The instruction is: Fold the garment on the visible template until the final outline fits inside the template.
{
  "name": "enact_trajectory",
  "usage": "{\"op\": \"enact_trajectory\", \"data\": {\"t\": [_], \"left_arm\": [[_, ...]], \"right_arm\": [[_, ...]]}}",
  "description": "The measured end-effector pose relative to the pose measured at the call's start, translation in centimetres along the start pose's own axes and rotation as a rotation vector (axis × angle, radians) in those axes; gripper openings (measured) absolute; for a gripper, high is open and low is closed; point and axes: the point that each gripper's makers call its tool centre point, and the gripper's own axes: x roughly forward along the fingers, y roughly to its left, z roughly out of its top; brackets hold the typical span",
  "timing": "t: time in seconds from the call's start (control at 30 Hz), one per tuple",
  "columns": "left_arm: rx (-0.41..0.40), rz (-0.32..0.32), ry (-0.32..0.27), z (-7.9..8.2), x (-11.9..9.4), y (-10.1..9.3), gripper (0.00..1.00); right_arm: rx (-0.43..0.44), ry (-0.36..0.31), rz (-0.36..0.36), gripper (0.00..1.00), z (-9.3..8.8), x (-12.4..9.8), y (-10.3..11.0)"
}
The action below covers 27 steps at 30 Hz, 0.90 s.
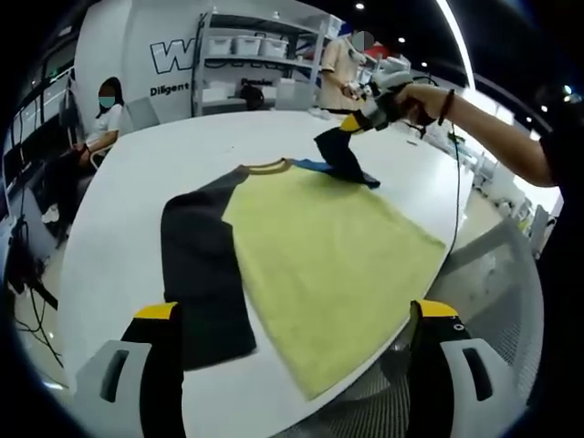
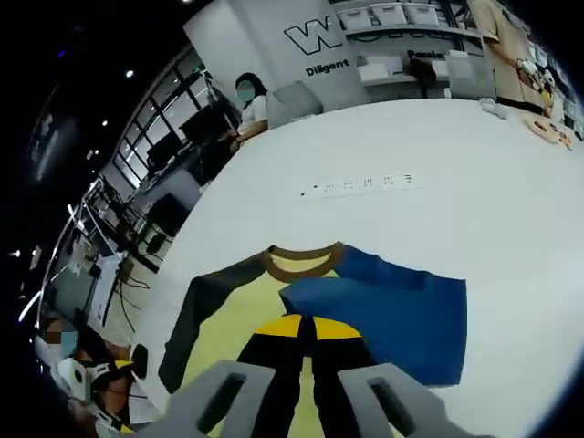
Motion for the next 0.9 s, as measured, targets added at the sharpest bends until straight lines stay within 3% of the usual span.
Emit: {"op": "enact_trajectory", "data": {"t": [0.47,0.9], "left_arm": [[-0.001,-0.023,-0.006,0.4,0.2,-0.4,0.99],[-0.007,-0.016,0.003,0.1,-0.2,0.0,0.98]], "right_arm": [[-0.053,0.025,0.061,0.00,0.0,2.6,6.8],[-0.126,0.091,0.112,0.00,-2.0,5.6,11.9]]}}
